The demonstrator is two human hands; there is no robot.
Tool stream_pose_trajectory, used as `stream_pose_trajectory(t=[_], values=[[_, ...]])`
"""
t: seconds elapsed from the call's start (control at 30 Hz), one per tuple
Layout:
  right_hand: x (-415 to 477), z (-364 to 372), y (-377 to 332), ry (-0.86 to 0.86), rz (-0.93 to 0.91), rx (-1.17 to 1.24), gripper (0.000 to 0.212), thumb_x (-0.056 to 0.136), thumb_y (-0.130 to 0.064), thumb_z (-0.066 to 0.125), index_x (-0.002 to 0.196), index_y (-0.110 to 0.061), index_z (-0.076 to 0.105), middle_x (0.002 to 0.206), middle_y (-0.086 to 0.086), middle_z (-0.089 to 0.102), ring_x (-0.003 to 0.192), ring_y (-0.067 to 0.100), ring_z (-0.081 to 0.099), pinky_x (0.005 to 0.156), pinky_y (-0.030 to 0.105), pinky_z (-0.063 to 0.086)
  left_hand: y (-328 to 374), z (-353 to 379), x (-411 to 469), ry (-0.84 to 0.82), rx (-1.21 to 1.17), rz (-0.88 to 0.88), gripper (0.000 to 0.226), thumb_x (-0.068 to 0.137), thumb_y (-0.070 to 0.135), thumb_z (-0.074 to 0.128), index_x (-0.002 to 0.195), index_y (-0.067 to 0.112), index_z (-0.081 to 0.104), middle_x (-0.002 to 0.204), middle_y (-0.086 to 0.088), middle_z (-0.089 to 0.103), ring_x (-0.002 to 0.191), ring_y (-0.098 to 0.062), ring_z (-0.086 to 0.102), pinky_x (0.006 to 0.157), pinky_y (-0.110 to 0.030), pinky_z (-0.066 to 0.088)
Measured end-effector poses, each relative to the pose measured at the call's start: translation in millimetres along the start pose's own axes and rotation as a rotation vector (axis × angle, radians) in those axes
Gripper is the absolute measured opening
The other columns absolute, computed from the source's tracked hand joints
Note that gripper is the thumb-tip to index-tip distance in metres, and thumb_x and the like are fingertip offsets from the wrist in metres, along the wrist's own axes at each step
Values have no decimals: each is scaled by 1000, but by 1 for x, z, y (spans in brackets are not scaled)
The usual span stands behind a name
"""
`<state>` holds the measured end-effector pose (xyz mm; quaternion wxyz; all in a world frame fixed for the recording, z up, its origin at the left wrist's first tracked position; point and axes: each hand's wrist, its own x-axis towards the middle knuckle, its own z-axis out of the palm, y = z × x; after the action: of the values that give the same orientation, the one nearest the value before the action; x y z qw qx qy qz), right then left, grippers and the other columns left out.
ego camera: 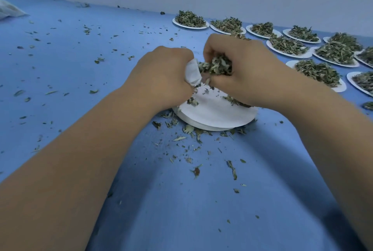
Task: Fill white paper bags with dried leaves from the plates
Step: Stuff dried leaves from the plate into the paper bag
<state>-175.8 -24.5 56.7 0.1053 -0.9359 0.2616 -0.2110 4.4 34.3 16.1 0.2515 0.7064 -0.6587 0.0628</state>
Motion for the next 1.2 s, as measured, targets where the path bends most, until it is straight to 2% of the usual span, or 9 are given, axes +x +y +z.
stream_pose_trajectory(t=[0.2,0.33,0.43,0.53,0.67,0.77,0.9,1.0,1.2], values=[[3,-2,-5,-65,18,38,14,86,-29,72,99,-35,71,107,-10,63,100,9,59,86,27,45,3,6,3,-4,35,12,26,78,27,62,69,27,37,69,7,51,65,-12,47,51,-28,30],[0,-3,2,-132,149,412,19,90,-30,56,98,-35,72,99,-21,64,79,-5,59,68,14,42,2,6,3,-16,36,15,23,78,31,53,67,26,33,63,6,44,56,-9,40,49,-28,23],[0,-1,5,-91,116,379,16,97,-19,59,106,-30,69,95,-3,69,65,7,55,58,18,45,1,6,3,-23,28,-2,24,76,26,59,71,27,36,67,8,47,61,-8,43,50,-28,26],[0,2,9,22,117,347,23,88,-24,77,101,-33,62,96,-10,67,56,5,48,56,20,45,4,5,1,-25,-25,0,25,74,23,65,72,27,40,69,7,48,64,-11,46,51,-29,29],[1,7,7,125,123,363,13,77,-22,86,83,-24,75,81,-2,72,67,8,60,64,22,49,11,4,-1,-62,-59,22,23,76,24,73,89,23,54,72,6,49,68,-16,46,53,-33,36],[2,11,6,184,158,368,15,74,-25,87,74,-33,75,75,-12,71,67,4,62,62,19,50,16,2,-1,-50,-89,31,36,74,20,73,72,30,39,64,8,41,59,-8,39,50,-31,26],[1,10,5,103,180,427,9,78,-28,88,83,-29,80,70,-18,71,60,-3,59,55,11,44,19,1,-2,-62,-94,14,47,74,15,74,69,31,31,65,8,41,60,-6,38,50,-30,24],[-3,6,6,44,155,479,20,86,-17,80,95,-34,79,86,-21,76,82,-6,69,69,7,50,15,-1,-1,-71,-114,-15,28,75,15,73,82,25,47,73,7,47,68,-13,46,54,-32,32],[-1,9,4,92,132,501,17,79,-2,80,87,-17,76,82,-8,75,80,4,70,76,22,58,19,-1,-4,-47,-150,24,31,75,13,72,91,23,48,73,10,46,68,-8,44,53,-31,33]])
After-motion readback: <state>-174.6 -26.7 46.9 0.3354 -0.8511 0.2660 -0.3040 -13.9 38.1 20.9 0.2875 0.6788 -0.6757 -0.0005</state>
